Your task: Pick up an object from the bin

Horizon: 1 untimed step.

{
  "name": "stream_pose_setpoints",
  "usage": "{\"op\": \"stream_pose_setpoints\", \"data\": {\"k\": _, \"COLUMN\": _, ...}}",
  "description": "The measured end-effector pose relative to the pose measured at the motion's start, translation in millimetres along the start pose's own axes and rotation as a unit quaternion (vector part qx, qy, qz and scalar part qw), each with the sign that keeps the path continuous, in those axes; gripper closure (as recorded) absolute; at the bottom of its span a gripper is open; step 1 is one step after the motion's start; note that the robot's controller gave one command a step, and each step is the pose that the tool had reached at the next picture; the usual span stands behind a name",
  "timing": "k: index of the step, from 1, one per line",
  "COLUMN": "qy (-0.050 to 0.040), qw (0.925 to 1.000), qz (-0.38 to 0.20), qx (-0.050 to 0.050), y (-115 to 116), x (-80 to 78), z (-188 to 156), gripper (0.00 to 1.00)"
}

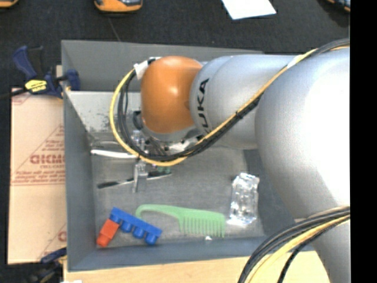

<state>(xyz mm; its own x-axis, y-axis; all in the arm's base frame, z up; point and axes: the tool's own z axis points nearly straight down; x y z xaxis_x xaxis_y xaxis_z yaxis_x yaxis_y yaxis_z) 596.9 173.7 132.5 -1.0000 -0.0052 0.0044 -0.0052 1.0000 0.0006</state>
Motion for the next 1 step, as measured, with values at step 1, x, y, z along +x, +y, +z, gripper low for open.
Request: {"op": "stream_pose_setpoints", "data": {"k": 1, "qy": -0.004, "qw": 1.0, "qz": 0.002, "qx": -0.001, "y": -0.9, "x": -2.4, "z": -4.6, "gripper": 0.0}}
